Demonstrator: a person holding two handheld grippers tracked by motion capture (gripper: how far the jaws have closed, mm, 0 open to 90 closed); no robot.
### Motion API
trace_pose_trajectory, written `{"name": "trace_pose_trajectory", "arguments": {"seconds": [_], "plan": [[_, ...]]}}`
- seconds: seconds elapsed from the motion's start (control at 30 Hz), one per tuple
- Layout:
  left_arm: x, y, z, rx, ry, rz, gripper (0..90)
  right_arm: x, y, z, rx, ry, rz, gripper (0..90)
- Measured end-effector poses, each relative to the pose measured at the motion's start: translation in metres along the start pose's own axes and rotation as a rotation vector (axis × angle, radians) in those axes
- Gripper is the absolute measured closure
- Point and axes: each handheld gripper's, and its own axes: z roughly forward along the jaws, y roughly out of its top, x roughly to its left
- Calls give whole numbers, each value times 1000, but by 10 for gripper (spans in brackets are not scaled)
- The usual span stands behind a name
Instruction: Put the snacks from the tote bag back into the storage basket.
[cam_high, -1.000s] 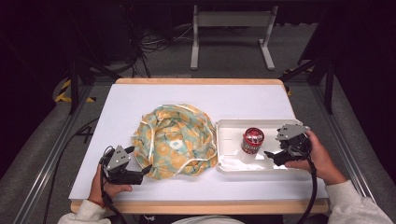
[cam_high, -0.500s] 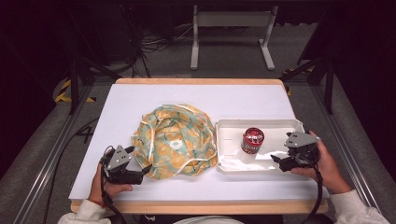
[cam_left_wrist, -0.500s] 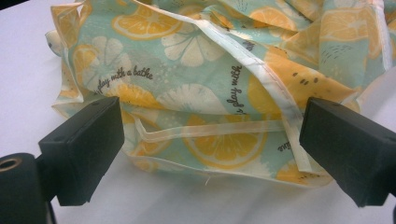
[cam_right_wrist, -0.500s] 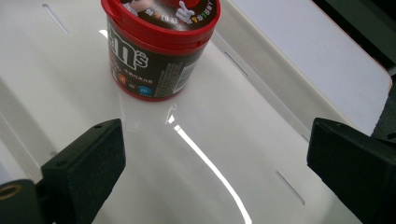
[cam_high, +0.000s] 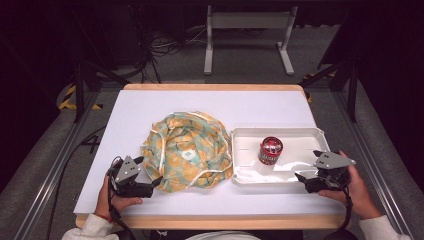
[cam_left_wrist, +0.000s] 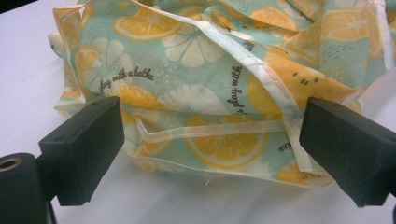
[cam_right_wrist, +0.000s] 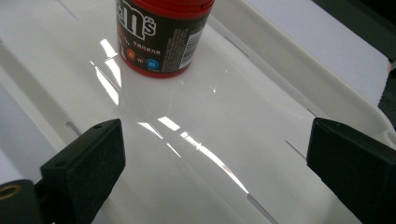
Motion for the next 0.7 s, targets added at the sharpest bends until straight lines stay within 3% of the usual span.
{"name": "trace_pose_trajectory", "arguments": {"seconds": [0.7], "plan": [[0,1,0,-9,-6,4,74,2,-28,-25,-185,-54,170,56]]}}
